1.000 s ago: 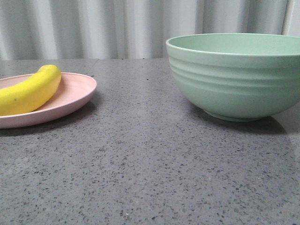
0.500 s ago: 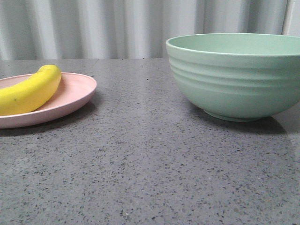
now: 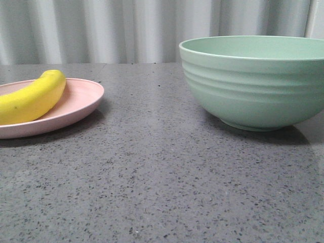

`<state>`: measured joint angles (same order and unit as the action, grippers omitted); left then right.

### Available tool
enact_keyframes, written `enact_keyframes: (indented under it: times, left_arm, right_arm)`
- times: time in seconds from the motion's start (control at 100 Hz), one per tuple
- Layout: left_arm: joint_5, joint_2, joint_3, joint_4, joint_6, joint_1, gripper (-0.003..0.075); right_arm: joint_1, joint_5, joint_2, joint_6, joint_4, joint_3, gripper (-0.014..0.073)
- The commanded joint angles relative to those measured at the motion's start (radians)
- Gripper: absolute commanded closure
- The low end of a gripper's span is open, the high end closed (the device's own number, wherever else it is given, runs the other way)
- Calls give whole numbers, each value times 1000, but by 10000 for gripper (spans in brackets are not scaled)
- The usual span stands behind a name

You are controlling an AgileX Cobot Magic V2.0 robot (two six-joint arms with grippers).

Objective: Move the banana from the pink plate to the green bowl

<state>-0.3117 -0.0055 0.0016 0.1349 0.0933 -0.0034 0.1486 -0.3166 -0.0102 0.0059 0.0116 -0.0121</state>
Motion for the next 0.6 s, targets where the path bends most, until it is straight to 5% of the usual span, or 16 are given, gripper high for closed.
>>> enact_keyframes:
  times: [0.0,0.59]
  left_arm:
    - [80,-31,25,6,4,1,738]
    - [263,-31,25,-45,6,1,739]
  right_arm:
    - [6,49,-20,-6,13,-27,669]
    - [6,352,-20,-6,13,-27,669]
